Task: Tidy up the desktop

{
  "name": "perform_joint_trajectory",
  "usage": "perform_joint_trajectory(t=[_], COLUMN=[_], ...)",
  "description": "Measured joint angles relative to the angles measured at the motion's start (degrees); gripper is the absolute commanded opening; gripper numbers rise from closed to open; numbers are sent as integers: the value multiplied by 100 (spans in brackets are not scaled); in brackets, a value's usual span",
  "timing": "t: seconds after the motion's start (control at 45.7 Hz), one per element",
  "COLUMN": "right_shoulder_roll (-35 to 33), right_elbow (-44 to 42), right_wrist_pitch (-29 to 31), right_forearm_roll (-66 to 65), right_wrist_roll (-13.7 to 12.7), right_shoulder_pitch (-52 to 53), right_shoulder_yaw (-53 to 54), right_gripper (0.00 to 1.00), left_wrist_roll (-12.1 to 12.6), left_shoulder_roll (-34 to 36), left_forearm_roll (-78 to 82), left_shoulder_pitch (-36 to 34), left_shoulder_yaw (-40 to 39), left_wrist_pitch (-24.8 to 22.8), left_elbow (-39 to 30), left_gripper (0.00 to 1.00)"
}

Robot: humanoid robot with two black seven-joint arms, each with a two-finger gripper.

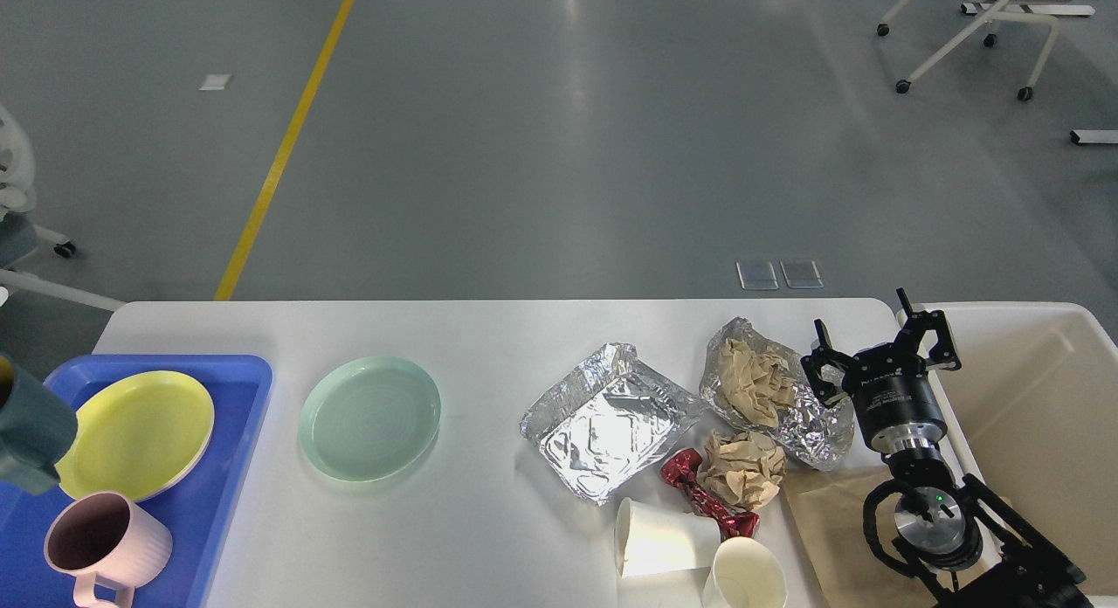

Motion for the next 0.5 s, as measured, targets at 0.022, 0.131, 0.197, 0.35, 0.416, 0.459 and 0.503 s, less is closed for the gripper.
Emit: perform_joint_trajectory(t=[0.022, 0.131, 0.197, 0.35, 0.416, 0.459, 0.503], right_shoulder_roll=[0, 0, 0, 0, 0, 0, 0], right_elbow=[0, 0, 0, 0, 0, 0, 0], right_wrist_pitch=[0, 0, 0, 1, 1, 1, 1], right_forearm_roll=[0, 0, -1, 0, 0, 0, 0], right_wrist_roll=[0, 0, 0, 0, 0, 0, 0], right_shoulder_pitch=[0, 0, 0, 0, 0, 0, 0], right_shoulder_yaw=[0, 0, 0, 0, 0, 0, 0], right_gripper=[100, 100, 100, 100, 100, 100, 100], left_wrist_roll=[-1, -4, -5, -46, -71, -74, -75], left_shoulder_roll=[160, 836, 1087, 1335, 1338, 1316, 1290], left_forearm_roll=[119, 607, 794, 1086, 1124, 1138, 1140], left_shoulder_pitch=[127, 921, 1505, 3034, 3729, 4178, 4593], left_shoulder_yaw=[-70, -542, -957, -2162, -2687, -3046, -3393], left_wrist_pitch=[0, -3, -4, -4, -4, -4, -4], left_elbow=[142, 806, 1160, 1925, 2212, 2402, 2572], left_gripper=[0, 0, 0, 1, 1, 1, 1])
